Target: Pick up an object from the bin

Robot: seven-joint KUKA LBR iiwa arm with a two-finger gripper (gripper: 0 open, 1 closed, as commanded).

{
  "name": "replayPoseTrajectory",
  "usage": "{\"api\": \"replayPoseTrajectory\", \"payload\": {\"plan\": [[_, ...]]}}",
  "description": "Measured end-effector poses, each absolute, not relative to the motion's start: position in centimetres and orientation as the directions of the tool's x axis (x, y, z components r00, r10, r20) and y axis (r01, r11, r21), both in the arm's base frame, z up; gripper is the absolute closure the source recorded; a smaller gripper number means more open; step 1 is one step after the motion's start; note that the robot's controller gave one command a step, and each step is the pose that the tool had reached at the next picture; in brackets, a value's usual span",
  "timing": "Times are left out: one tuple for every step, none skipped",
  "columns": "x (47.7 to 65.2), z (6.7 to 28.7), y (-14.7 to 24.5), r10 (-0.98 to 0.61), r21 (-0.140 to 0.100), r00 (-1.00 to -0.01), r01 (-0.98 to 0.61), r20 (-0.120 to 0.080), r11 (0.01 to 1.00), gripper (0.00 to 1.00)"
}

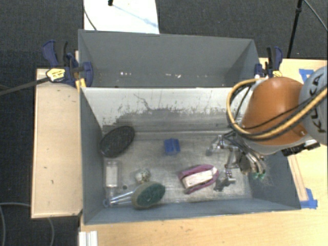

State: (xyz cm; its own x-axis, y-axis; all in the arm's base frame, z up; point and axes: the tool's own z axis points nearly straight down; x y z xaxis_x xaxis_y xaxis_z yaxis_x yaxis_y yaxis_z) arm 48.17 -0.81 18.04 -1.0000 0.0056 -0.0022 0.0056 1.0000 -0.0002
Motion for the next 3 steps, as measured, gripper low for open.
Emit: {"api": "replayPoseTrajectory", "payload": {"plan": [[51.7, 7.3, 1.8, -0.078, -0.002, -0.997, -0.078, -0.009, 0.997, 0.00], [49.5, 7.3, 3.2, -0.407, -0.004, -0.913, -0.407, -0.012, 0.913, 0.00], [49.7, 7.5, 3.2, -0.405, -0.005, -0.914, -0.405, -0.017, 0.914, 1.00]]}}
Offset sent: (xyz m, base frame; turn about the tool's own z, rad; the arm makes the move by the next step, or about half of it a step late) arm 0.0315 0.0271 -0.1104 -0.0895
